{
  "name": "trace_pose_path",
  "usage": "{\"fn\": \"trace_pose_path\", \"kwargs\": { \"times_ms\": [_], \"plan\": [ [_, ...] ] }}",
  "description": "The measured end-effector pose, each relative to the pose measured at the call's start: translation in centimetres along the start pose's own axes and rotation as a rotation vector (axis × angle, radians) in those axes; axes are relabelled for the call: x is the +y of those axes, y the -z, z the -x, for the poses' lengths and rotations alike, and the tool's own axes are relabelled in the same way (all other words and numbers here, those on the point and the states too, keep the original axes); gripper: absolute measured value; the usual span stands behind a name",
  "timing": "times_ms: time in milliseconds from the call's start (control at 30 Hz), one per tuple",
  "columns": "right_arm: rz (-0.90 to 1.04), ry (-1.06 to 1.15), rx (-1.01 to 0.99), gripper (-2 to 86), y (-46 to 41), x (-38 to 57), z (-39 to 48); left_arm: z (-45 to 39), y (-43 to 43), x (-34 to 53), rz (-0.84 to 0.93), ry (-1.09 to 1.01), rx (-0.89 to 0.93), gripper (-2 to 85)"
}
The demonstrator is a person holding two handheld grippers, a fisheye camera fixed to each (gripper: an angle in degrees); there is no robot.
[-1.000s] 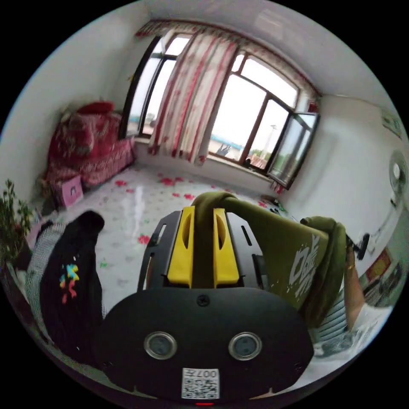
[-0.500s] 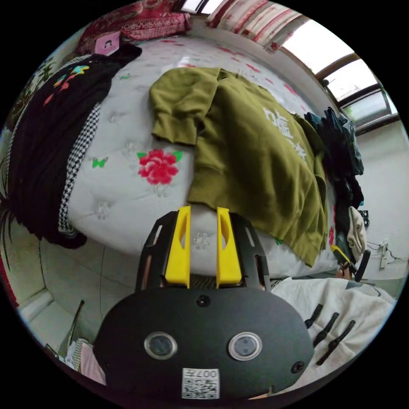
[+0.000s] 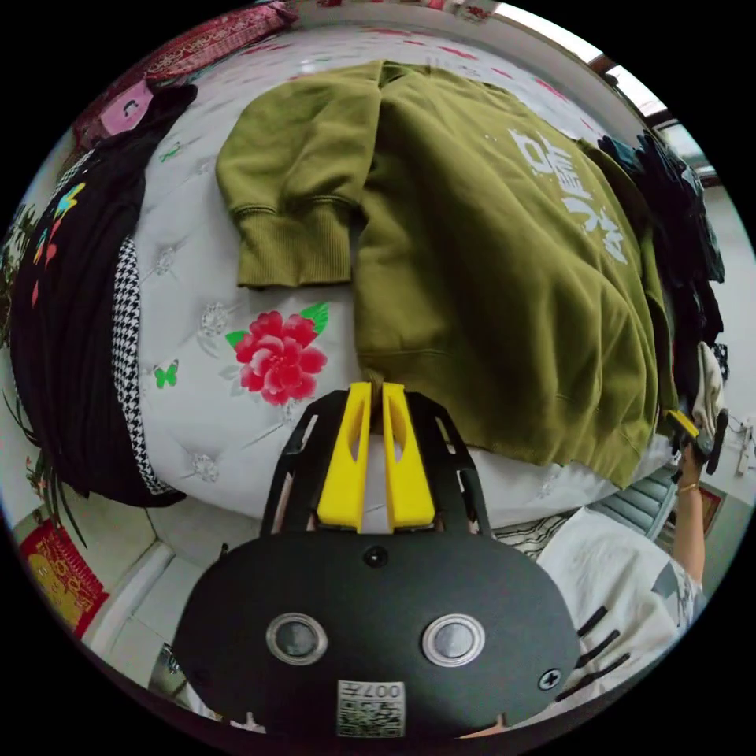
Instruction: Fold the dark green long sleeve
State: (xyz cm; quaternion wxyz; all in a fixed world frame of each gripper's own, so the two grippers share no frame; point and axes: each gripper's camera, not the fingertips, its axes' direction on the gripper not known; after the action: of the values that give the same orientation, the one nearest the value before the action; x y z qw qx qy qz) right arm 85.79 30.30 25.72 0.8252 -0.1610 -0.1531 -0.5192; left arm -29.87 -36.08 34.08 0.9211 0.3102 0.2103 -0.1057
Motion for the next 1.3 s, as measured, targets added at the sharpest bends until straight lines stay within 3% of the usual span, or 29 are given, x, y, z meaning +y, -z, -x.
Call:
{"fn": "trace_pose_path", "kwargs": {
  "times_ms": [100,200,367,433,533,700,867,1067,1167,1233,1300],
  "plan": [
    [-0.126,-0.278,0.161,9.2,3.6,2.9,-7.5,1.6,1.2,1.8,-0.036,-0.012,0.03,0.1],
    [-0.233,-0.499,0.161,9.4,7.1,8.2,-14.4,4.3,3.7,5.7,-0.154,0.027,0.125,-0.2],
    [-0.485,-0.309,-0.235,10.3,9.7,13.3,-10.6,7.2,4.8,9.3,-0.263,0.129,0.293,-0.2],
    [-0.444,-0.166,-0.467,11.1,6.9,12.7,-4.5,7.1,4.5,9.1,-0.255,0.142,0.294,-0.1],
    [-0.286,-0.053,-0.622,11.8,1.7,10.7,3.3,6.0,4.3,8.2,-0.223,0.115,0.252,-0.1],
    [-0.216,-0.046,-0.464,8.6,-1.1,8.3,9.2,6.4,5.0,8.9,-0.259,0.142,0.282,-0.1],
    [-0.118,0.216,-0.451,2.8,-0.8,7.3,12.5,6.9,4.8,10.6,-0.286,0.183,0.301,-0.1],
    [-0.135,0.312,-0.314,1.1,1.8,13.7,9.9,4.5,3.0,15.3,-0.122,0.053,0.22,0.0],
    [0.011,0.304,-0.374,1.6,-0.6,17.0,9.1,3.3,-0.2,19.6,-0.05,0.08,0.247,0.2],
    [0.039,0.276,-0.35,1.9,-1.4,19.0,9.1,3.5,0.2,22.2,-0.143,0.146,0.28,0.3],
    [-0.062,0.216,-0.271,2.2,0.5,19.9,8.8,4.2,2.7,24.2,-0.297,0.237,0.246,1.5]
  ]
}}
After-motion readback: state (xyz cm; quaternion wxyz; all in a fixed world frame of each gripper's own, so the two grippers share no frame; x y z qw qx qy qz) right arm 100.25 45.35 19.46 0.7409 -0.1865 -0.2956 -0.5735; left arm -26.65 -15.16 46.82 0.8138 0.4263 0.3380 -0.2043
